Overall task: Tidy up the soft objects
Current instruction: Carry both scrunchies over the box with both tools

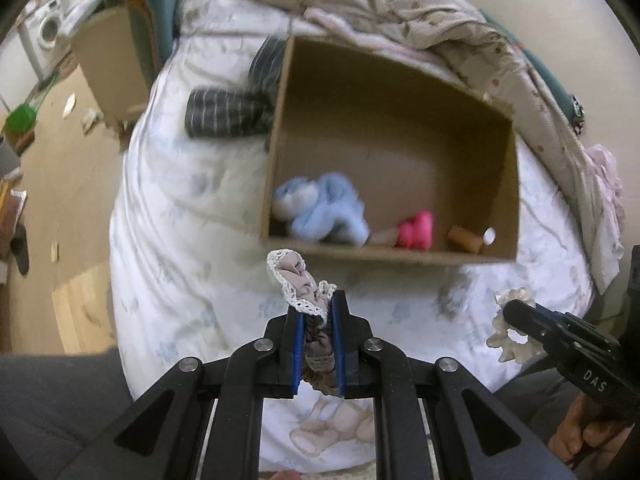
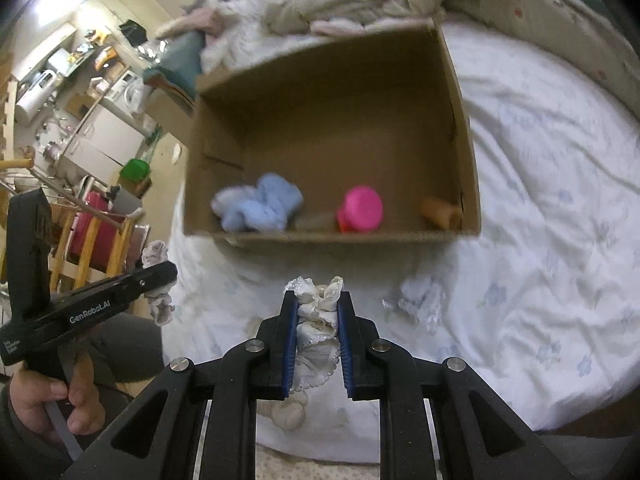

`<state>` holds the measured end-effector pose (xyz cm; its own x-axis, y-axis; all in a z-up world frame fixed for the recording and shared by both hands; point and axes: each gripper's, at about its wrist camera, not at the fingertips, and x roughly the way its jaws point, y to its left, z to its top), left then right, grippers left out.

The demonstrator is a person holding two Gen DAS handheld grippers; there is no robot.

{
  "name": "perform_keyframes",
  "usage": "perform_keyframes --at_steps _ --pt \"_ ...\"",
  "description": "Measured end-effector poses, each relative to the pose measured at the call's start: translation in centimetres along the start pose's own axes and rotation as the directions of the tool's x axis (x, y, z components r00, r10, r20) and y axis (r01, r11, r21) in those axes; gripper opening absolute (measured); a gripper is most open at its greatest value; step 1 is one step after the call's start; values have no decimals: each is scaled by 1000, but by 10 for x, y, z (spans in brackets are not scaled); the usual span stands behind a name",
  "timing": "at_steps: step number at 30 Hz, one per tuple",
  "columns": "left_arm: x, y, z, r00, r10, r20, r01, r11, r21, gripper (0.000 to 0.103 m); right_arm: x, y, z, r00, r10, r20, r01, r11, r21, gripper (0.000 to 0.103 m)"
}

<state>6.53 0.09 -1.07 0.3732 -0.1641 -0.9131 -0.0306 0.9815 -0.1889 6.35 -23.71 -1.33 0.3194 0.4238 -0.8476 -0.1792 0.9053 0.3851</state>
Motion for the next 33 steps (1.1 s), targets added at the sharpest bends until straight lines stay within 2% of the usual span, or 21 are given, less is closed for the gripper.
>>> perform_keyframes --at_steps 2,8,16,20,24,30,33 --pt "-8 -8 12 1000 -12 24 11 1000 21 12 -9 2 9 1000 10 28 -10 1000 -5 20" --pt "-16 -30 53 995 -24 97 14 995 95 12 -34 2 35 987 -34 155 36 999 -14 20" --pt "17 -51 91 993 -25 115 8 990 143 12 -21 -24 70 972 -102 212 106 994 -7 20" --pt "38 -59 86 992 -41 121 19 985 173 12 3 -41 71 976 -102 190 91 994 66 20" --pt "59 -63 81 993 -55 105 36 984 176 12 24 -42 67 981 -137 134 130 990 55 20" --pt "65 -69 75 993 -11 121 -18 971 239 12 38 -39 66 982 -165 95 164 986 23 20" --pt "66 -68 73 993 -8 118 -21 970 242 12 45 -41 64 983 -170 64 167 985 38 20"
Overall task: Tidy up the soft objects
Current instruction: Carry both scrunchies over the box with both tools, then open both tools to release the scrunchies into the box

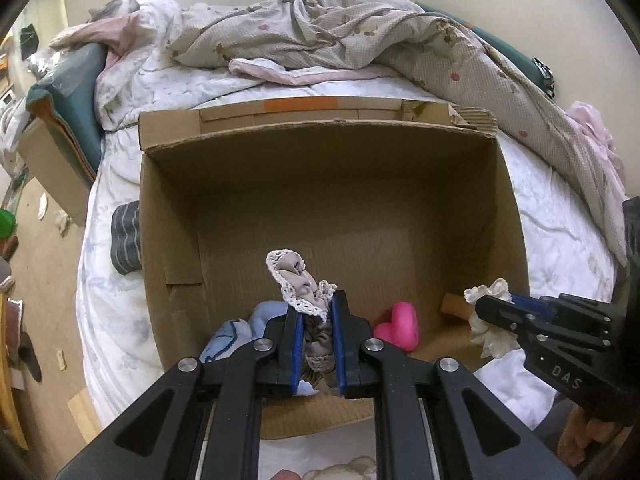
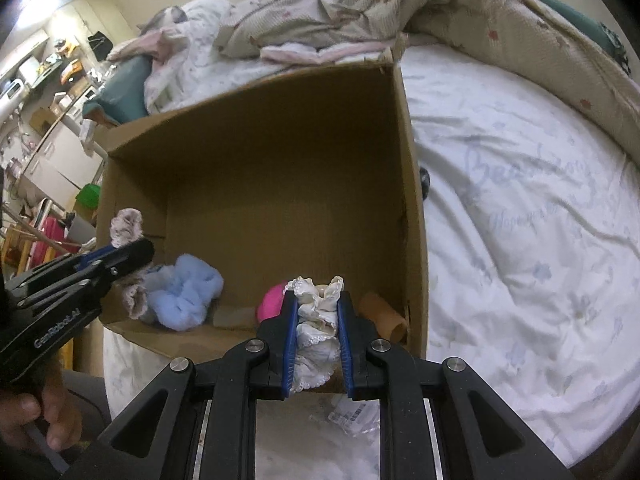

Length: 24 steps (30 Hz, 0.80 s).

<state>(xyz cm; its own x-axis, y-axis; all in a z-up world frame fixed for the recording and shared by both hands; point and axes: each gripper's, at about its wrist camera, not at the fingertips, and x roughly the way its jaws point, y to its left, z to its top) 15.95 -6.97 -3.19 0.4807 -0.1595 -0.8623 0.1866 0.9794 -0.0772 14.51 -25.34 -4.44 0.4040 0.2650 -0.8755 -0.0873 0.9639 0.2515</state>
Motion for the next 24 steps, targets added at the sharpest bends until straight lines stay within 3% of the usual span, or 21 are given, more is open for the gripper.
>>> perform_keyframes --at_steps 11,24 --pt "3 8 0 1000 -9 -14 8 998 -56 12 12 1 -2 999 -8 -50 8 1000 2 20" --pt "1 6 1 1000 1 -6 -1 999 -45 17 12 -3 0 998 35 -48 -33 999 39 24"
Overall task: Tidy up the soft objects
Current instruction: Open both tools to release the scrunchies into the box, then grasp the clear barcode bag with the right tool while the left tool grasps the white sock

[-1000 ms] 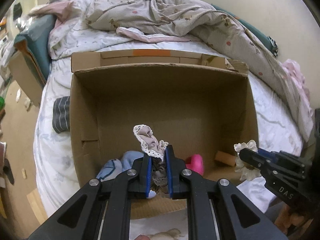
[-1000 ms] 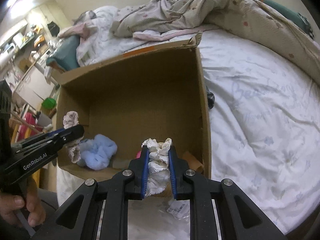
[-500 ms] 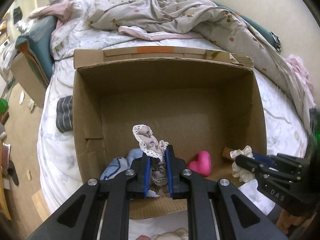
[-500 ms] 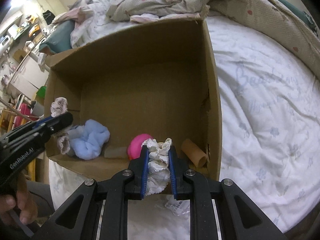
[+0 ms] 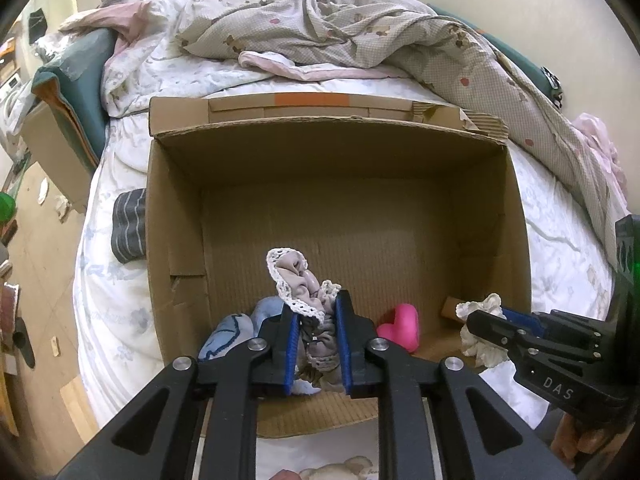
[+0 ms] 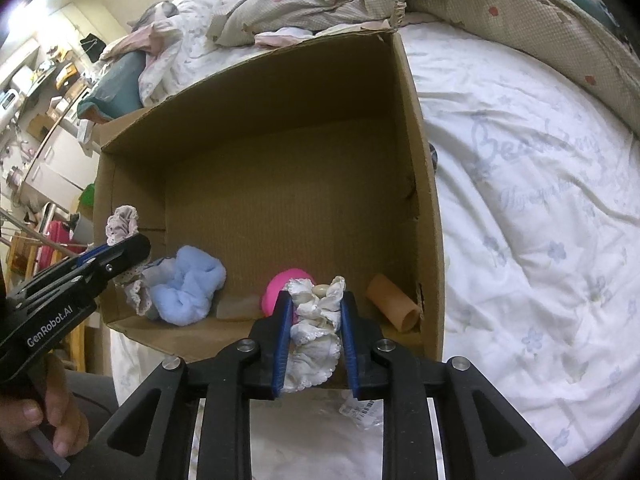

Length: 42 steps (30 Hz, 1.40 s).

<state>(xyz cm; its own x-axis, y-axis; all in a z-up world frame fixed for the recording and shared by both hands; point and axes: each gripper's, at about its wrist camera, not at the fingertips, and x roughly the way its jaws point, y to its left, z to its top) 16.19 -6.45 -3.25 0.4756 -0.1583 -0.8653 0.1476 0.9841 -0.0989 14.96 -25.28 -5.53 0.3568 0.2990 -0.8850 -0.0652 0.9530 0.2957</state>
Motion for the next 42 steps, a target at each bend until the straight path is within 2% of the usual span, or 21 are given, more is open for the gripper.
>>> perform_keyframes --at_steps 7,8,9,10,11,13,17,28,38,42 --pt "-4 -2 0 1000 -9 8 9 1000 4 40 -2 0 1 1000 13 13 -13 1000 8 30" --pt "-5 -2 0 1000 -5 14 5 1000 6 50 -2 1 1 1000 13 16 -14 1000 10 34" --pt "-7 -2 0 1000 1 20 -1 1000 9 59 -3 0 2 1000 17 21 -17 1000 13 51" --pt "-8 -3 0 1000 5 24 -5 1000 9 75 -5 0 2 999 22 31 -23 1000 19 65" --pt "-10 -3 1 999 6 32 -6 1000 8 84 -8 -1 3 998 26 51 -28 999 26 80" --pt "-13 -3 2 999 8 45 -9 1000 9 85 -14 -2 5 996 27 80 -30 999 32 81" --pt "-19 -7 2 993 77 84 -79 997 24 87 -16 -4 5 996 29 85 -33 998 52 81" --pt "-27 1 -2 993 78 87 -78 997 -5 87 -18 -4 2 997 20 81 -24 998 51 81" --pt "-49 13 -27 987 115 107 -113 993 -27 87 -29 -10 -12 996 16 82 -22 997 68 81" --pt "-52 17 -47 986 145 85 -143 989 -24 87 -38 -18 -20 996 14 87 -19 998 63 81"
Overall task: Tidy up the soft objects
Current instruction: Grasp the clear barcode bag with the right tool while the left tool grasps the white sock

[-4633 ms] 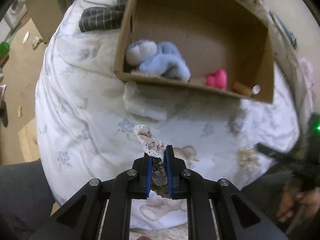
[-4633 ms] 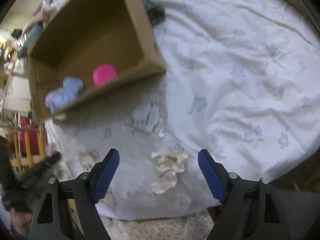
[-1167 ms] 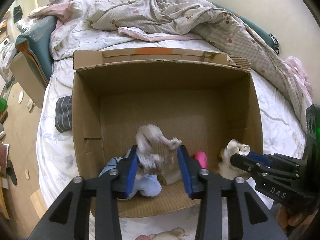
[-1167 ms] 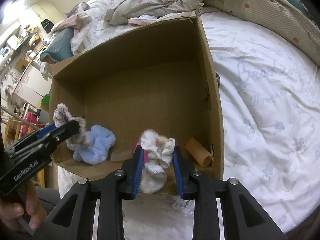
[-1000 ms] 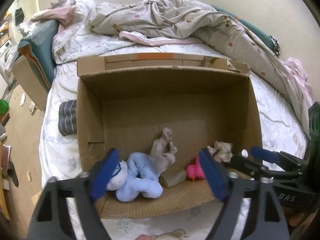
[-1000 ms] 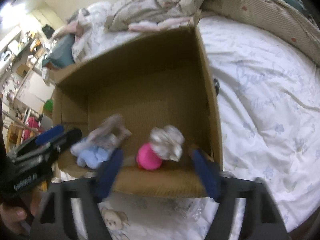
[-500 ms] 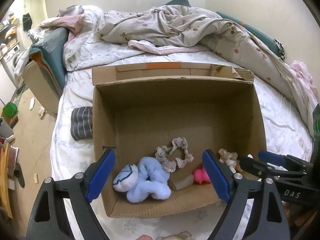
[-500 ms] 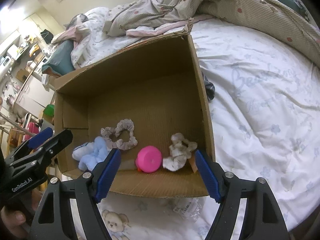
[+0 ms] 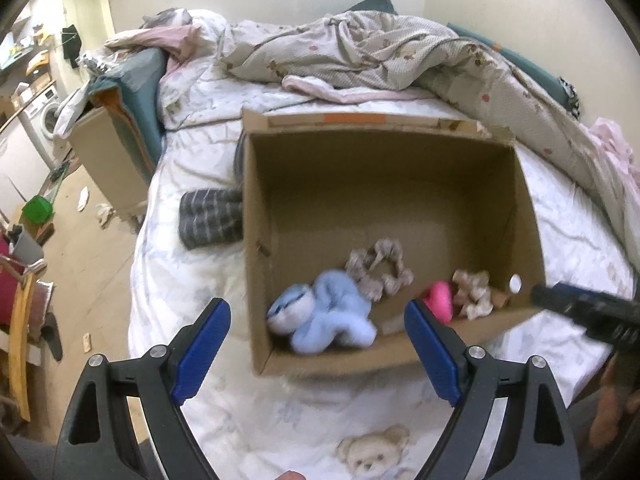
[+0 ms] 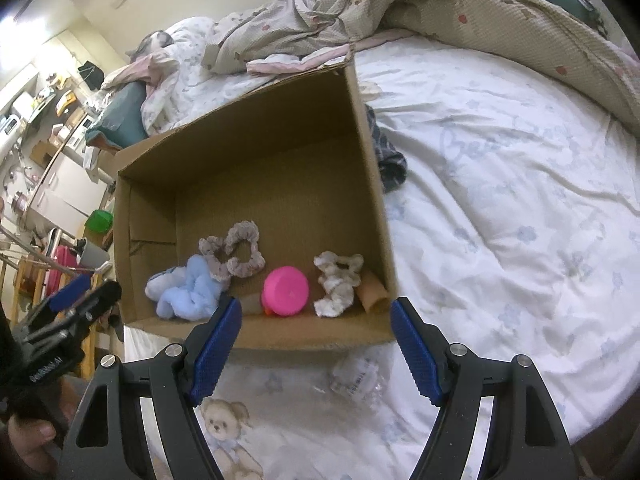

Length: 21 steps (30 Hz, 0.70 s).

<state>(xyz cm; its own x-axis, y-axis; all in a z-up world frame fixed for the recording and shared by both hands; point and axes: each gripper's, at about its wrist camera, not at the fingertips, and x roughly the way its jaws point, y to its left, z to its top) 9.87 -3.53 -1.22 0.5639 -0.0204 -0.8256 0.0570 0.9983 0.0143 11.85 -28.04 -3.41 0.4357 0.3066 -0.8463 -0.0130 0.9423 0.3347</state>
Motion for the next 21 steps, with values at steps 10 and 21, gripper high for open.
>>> perform_keyframes --at_steps 10,21 --pt "-20 20 -38 999 17 -38 -21 993 -114 87 -26 -30 -22 999 29 22 -31 994 102 81" --pt "-28 38 -54 999 19 -49 -27 986 -164 87 18 -39 -38 987 -12 -159 38 986 160 81"
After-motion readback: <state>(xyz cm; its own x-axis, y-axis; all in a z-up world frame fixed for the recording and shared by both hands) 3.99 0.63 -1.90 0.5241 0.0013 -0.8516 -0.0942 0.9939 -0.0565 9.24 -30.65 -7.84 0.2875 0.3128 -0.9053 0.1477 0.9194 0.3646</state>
